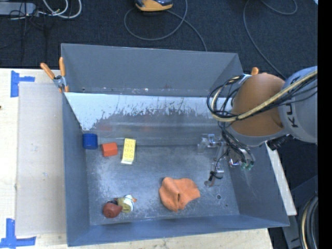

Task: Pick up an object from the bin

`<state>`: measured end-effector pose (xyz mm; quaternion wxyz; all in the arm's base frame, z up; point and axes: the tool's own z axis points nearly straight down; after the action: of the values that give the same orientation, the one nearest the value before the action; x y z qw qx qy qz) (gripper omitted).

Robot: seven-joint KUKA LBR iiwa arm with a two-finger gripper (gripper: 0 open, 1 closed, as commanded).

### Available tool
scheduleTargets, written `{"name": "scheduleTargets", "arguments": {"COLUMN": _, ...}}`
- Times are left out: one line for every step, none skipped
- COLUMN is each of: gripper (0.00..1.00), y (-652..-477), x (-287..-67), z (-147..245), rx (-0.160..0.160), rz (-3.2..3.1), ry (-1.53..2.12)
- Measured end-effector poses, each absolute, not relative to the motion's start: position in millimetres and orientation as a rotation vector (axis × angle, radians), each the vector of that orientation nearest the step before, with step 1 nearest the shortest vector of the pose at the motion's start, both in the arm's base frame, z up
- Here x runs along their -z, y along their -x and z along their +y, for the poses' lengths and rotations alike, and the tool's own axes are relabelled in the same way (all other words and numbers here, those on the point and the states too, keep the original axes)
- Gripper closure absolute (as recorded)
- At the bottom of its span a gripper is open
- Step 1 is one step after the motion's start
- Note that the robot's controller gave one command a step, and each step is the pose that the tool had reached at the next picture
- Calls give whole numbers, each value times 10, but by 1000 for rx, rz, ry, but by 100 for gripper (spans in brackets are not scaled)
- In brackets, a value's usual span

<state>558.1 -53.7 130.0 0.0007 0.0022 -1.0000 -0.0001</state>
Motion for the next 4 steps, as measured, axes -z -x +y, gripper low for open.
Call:
{"name": "scheduleTargets", "arguments": {"gripper": 0, "y": -5581, "x": -1300, "z": -537, "rx": 0, "rz": -3140, "ry": -4}}
{"name": "scheduleTargets", "arguments": {"gripper": 0, "y": -5329, "x": -1121, "z": -407, "rx": -3, "rz": -3147, "ry": -118}}
{"name": "scheduleTargets", "arguments": {"gripper": 0, "y": -5115, "x": -719, "z": -367, "rx": 5, "rz": -3116, "ry": -346}}
{"name": "scheduleTargets", "arguments": {"gripper": 0, "y": -5143, "x": -673, "z": -405, "rx": 0, "rz": -3122, "ry": -338}}
